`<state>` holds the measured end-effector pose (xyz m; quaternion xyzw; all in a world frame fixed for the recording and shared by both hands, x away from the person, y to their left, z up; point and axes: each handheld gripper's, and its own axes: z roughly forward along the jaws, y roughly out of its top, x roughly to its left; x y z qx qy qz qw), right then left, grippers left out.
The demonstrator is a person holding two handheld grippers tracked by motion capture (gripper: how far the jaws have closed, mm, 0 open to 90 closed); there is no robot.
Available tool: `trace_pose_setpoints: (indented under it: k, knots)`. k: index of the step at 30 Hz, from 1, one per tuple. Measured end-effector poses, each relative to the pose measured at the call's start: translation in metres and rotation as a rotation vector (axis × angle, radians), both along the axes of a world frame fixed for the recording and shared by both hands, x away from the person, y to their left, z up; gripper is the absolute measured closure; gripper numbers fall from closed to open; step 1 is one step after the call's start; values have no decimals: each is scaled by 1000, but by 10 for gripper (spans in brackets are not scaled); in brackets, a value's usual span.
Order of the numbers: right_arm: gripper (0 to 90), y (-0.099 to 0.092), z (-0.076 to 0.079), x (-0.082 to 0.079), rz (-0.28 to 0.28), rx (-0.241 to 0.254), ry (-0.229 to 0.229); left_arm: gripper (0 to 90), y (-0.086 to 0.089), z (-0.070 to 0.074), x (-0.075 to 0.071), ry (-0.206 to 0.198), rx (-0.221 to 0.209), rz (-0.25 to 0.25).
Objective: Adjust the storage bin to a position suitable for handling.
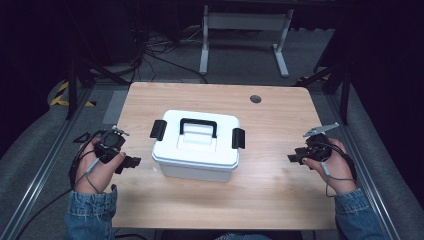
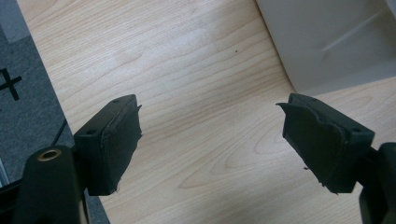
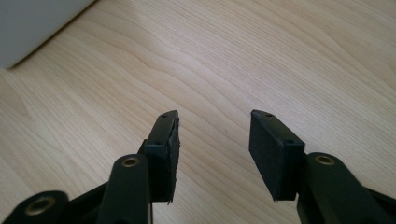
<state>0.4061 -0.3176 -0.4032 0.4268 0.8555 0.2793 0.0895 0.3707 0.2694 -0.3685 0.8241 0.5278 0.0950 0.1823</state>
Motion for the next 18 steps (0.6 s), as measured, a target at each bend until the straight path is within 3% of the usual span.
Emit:
trace_pose_setpoints:
  k: [5,13,18]
  knots:
    - [524,7,0,1,35,52,0,200,-1,2,0,-2,-4,-5]
    - [524,18,5,3,77,89,-8,200,-1,2,1,-7,0,-12]
    - [518,26,11,5,111,86,-22,200,-2,2,2,-1,-6,-10]
